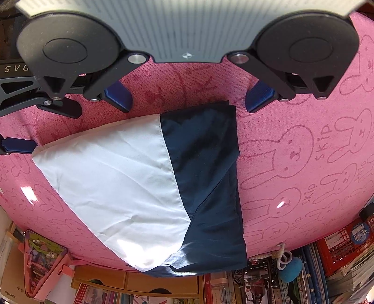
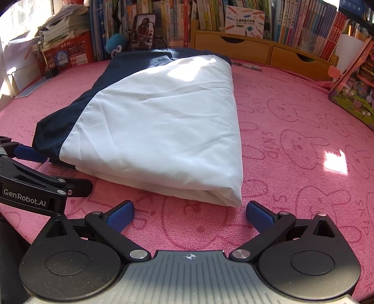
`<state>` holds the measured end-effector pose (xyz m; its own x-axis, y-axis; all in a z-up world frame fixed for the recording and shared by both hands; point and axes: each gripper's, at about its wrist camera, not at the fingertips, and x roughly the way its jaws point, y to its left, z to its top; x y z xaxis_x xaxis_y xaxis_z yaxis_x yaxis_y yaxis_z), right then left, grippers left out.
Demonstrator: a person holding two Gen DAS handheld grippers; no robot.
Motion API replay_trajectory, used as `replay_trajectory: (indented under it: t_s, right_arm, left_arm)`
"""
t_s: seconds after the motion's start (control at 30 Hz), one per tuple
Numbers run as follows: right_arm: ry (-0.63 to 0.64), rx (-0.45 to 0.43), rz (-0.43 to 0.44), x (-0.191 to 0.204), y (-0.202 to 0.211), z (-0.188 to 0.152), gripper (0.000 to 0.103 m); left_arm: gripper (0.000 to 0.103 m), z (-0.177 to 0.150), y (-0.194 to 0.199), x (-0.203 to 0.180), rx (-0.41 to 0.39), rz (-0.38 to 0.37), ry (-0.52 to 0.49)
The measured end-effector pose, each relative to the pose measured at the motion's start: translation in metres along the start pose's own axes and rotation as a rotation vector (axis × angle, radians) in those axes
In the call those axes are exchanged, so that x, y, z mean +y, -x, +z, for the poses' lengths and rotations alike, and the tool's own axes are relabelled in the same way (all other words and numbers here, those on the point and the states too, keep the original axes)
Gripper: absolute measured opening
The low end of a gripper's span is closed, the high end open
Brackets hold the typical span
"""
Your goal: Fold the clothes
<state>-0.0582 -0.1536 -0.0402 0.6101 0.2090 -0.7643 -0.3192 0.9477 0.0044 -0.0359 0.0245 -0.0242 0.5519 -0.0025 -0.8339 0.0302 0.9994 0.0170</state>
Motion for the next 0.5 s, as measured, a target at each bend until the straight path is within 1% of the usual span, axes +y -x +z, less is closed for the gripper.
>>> replay_trajectory:
  t_s: [0.3,0.47,0.5]
  right_arm:
    - [0.008,0.003,0.002,0.0,-0.001,-0.001,0.103]
    - [0.051,0.053,0.006,-0.001,-0.002,0.01,0.103]
    - [0.068,0.047,0.0,-0.003,-0.001,0.013,0.103]
  left_arm:
    - [0.103,0.0,0.0,0.0,-0.003,0.001,-0.005]
    - [0.103,0.008,-0.001,0.006,0.035,-0.025,-0.01]
    - [0.103,0.01,-0.001,0.008,0.043,-0.033,-0.01]
